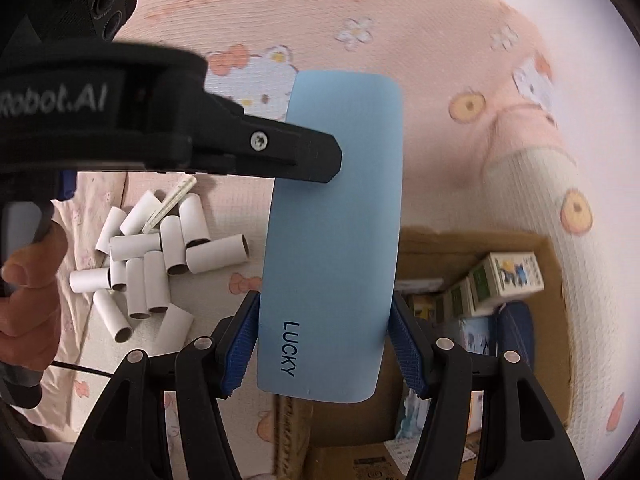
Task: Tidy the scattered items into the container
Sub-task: 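Carry the LUCKY case in both grippers over the cardboard box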
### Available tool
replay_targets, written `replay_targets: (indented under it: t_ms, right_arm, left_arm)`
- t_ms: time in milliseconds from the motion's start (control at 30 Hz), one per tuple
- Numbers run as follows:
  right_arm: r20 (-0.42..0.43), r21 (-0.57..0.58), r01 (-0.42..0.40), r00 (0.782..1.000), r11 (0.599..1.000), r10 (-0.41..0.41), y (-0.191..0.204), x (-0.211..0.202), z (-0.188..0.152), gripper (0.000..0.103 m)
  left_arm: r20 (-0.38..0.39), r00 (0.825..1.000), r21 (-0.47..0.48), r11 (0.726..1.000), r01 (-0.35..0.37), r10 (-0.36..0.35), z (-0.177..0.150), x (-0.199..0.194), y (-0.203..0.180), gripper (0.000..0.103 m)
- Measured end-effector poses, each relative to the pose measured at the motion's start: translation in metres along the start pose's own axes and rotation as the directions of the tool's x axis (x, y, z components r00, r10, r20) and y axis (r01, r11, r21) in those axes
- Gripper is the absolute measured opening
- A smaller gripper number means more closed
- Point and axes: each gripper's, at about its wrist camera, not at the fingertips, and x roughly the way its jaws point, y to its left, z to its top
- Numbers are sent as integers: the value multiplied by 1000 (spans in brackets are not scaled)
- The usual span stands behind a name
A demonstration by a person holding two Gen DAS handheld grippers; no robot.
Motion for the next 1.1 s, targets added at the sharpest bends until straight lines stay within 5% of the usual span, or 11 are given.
replay_targets:
  t_ms: [233,433,1100]
  right_arm:
    - [-70,82,-6,997,997,12,-34,10,-10,60]
    - [-119,119,20,993,993,-5,-56,10,-23,60]
    - [-216,131,102,974,986,-72,-121,11,-70,60]
  left_arm:
    - [-123,992,66,998,3,5,9,39,-21,40]
    - [-175,978,21,992,121,-115,3,67,-16,41]
    - [-281,937,-31,977,209,-210,-19,148,-56,41]
